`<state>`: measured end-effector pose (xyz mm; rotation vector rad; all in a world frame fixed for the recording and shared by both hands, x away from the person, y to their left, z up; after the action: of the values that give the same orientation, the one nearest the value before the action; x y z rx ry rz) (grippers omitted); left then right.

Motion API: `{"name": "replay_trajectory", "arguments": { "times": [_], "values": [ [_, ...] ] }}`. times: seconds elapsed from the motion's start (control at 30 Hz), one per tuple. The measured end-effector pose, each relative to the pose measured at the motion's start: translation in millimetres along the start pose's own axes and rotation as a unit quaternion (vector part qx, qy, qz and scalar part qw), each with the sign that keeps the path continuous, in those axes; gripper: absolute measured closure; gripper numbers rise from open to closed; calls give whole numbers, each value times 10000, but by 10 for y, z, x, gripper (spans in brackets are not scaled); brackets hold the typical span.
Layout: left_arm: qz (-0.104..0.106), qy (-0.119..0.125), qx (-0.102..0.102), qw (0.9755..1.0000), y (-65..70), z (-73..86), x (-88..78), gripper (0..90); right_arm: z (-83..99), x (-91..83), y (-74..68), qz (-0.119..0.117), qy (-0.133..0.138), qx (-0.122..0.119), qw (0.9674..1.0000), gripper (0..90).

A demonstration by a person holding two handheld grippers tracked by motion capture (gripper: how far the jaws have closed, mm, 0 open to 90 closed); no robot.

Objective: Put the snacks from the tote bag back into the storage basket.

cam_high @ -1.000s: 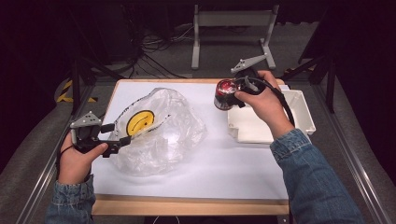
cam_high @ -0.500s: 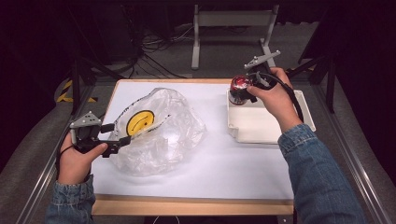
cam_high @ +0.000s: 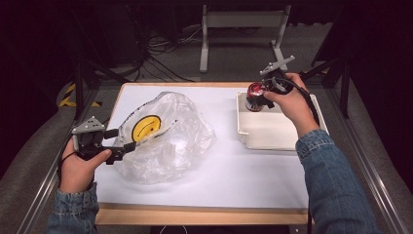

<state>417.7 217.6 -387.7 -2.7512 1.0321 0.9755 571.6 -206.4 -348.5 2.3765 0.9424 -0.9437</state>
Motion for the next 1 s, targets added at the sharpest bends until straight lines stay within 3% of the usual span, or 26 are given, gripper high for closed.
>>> {"name": "replay_trajectory", "arguments": {
  "times": [0.63, 1.0],
  "values": [
    [-37, -20, -19, 10000, -9, 43, -38, 148, 295, 250, 69, -298, -43, -49, 9995, 214],
    [-149, -23, -89, 9998, -42, 113, -112, 145, 413, 438, 48, -378, -227, -124, 9989, 215]
  ]
}}
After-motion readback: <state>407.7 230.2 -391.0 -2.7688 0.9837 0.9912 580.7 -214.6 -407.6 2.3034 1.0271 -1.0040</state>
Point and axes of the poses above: each handheld gripper's, and its own axes: x roughly forward along the jaws, z roughly out of its underside, y roughly to its right, the point moved 9 cm from there along x, roughly forward along the jaws, and after that the axes turned 2 degrees about -x, right-handed, at the moved point
